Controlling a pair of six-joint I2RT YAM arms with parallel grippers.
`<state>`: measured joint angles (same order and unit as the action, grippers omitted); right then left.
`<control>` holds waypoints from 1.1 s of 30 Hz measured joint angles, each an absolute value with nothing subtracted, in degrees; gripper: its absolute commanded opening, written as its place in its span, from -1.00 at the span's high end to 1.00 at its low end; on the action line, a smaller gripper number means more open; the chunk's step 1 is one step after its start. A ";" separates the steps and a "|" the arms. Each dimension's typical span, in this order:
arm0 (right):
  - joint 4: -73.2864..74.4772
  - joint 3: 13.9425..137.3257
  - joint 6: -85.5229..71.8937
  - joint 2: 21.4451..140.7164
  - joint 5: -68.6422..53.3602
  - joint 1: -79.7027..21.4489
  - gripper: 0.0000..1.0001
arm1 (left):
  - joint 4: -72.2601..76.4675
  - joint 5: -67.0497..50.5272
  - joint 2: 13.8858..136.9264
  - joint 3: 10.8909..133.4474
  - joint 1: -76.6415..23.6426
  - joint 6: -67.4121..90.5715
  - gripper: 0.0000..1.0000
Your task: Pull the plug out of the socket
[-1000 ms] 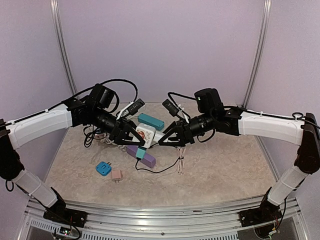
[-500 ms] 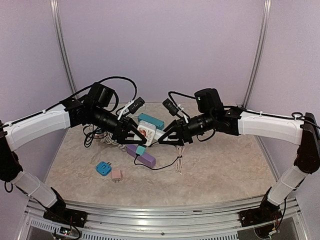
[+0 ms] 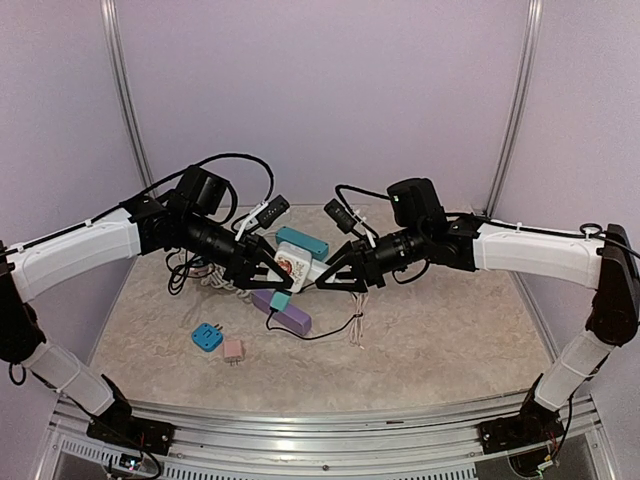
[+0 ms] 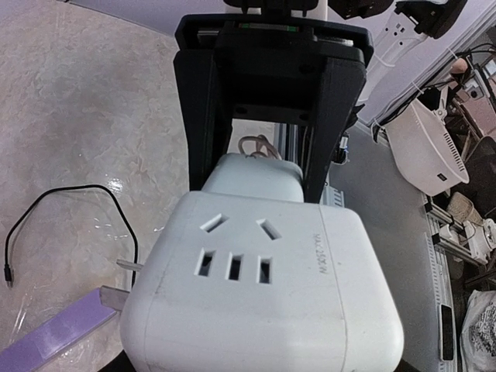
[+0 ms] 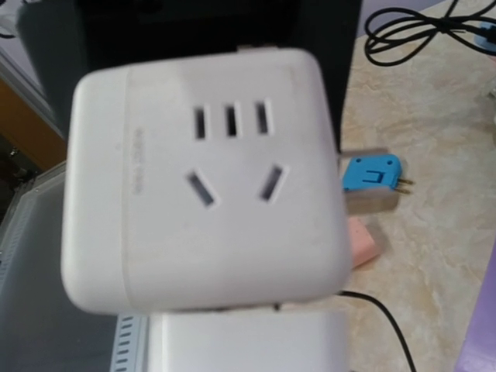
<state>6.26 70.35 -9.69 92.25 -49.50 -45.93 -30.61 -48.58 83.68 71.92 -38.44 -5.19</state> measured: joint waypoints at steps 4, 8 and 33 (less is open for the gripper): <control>5.91 70.35 -10.15 92.25 -51.42 -45.98 1.00 | -31.11 -52.16 83.68 71.92 -37.78 -5.48 0.81; 5.74 70.35 -10.07 92.01 -53.76 -46.06 1.00 | -31.57 -55.83 83.70 71.92 -37.30 -5.48 0.81; 4.95 70.46 -10.41 90.28 -48.53 -46.48 1.00 | -27.22 -52.23 81.73 70.94 -36.67 -3.46 0.88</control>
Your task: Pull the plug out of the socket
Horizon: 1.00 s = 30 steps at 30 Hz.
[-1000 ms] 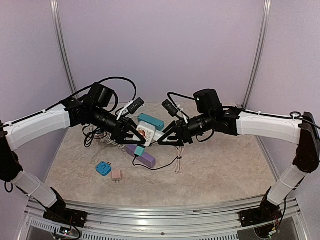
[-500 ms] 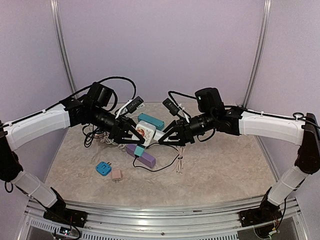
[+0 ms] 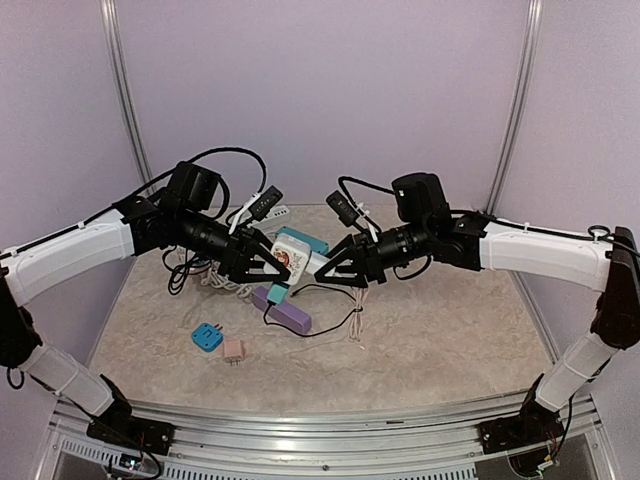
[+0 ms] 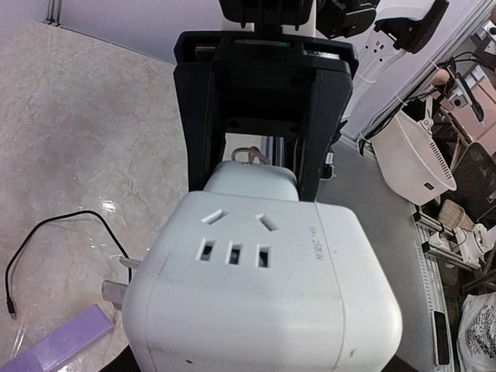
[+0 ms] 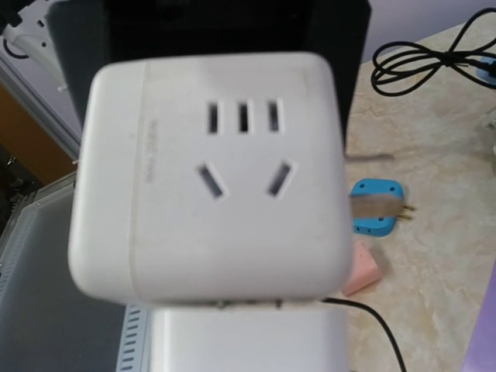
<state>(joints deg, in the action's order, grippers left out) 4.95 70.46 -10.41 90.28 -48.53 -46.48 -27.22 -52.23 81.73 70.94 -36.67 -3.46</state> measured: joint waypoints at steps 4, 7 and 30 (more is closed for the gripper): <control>4.91 70.46 -10.44 90.28 -48.86 -46.48 1.00 | -27.24 -52.60 81.71 70.94 -36.56 -3.49 0.88; 4.73 70.46 -10.41 90.28 -49.43 -46.50 1.00 | -27.33 -53.89 81.71 70.94 -36.32 -3.55 0.88; 4.32 70.46 -10.39 90.28 -47.86 -46.65 1.00 | -26.74 -52.07 81.10 70.59 -36.12 -3.97 0.89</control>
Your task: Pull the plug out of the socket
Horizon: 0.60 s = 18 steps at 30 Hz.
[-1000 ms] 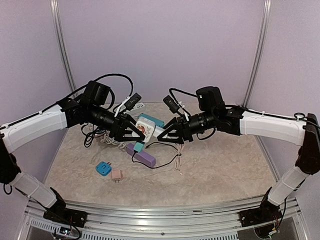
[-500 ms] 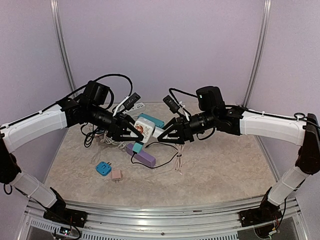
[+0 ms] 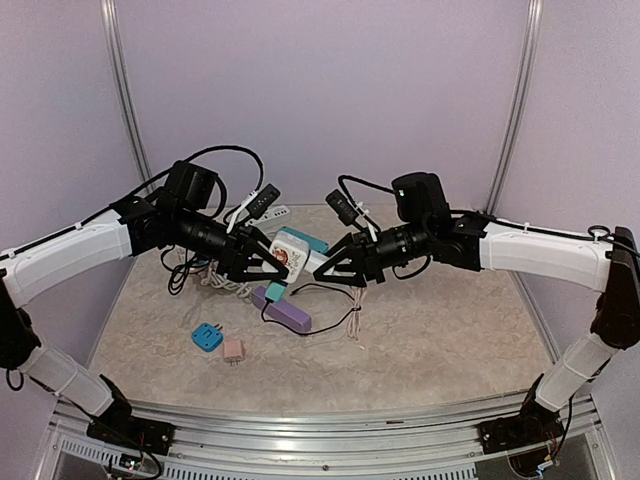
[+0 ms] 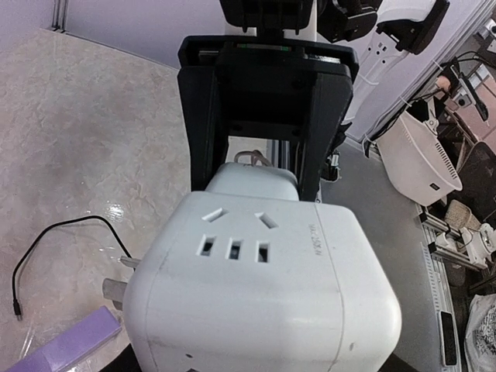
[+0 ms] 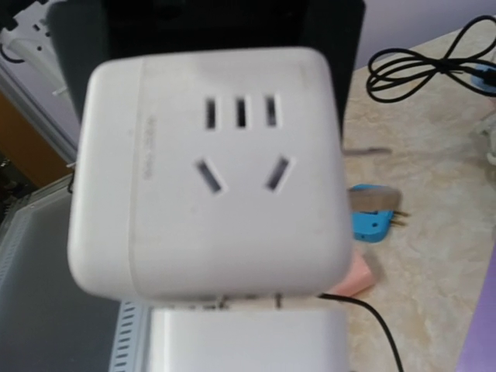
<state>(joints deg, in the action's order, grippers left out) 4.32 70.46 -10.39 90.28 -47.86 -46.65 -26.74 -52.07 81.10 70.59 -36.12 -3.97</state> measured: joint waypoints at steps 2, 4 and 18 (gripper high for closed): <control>4.32 70.46 -10.39 90.28 -47.18 -46.65 1.00 | -26.63 -50.94 80.93 70.59 -36.34 -4.21 0.89; 4.32 70.46 -10.37 90.28 -46.83 -46.65 1.00 | -26.63 -50.22 80.82 70.57 -36.47 -4.38 0.89; 3.92 70.46 -10.35 90.28 -47.97 -46.65 1.00 | -26.65 -51.42 80.51 70.52 -36.42 -4.54 0.89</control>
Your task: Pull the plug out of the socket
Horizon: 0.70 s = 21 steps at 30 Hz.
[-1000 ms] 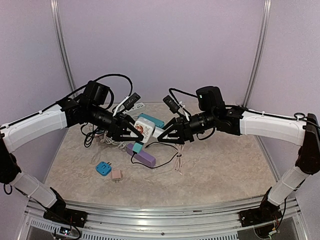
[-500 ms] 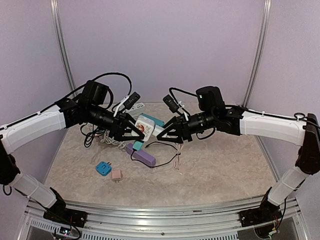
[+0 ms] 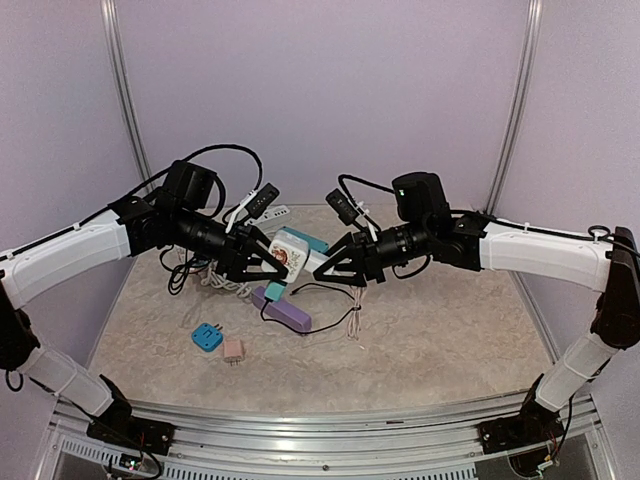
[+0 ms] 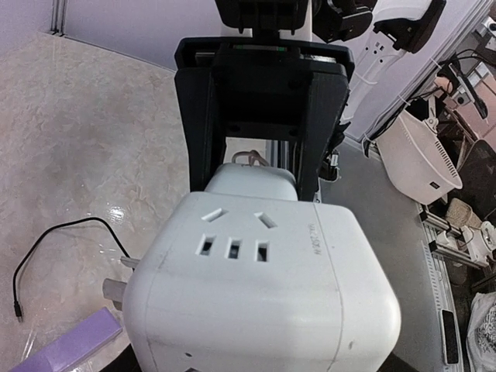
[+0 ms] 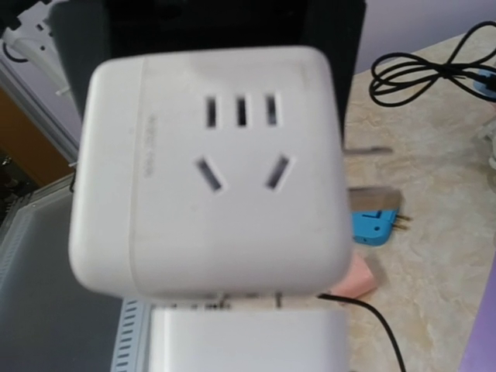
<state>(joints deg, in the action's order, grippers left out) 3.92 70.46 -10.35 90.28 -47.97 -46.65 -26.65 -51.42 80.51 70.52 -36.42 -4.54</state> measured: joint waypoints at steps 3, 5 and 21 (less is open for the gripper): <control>3.79 70.46 -10.26 90.28 -48.99 -46.65 1.00 | -26.81 -52.90 80.51 70.52 -36.29 -4.51 0.89; 3.77 70.46 -10.15 90.26 -49.69 -46.65 1.00 | -27.03 -53.78 80.51 70.52 -36.21 -4.51 0.89; 3.88 70.46 -10.31 90.24 -50.00 -46.65 1.00 | -27.49 -54.24 80.53 70.52 -35.92 -4.29 0.89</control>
<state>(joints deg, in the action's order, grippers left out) 3.88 70.46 -10.31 90.24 -50.00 -46.65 -27.49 -54.24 80.53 70.52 -35.92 -4.29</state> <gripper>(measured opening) 0.444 0.621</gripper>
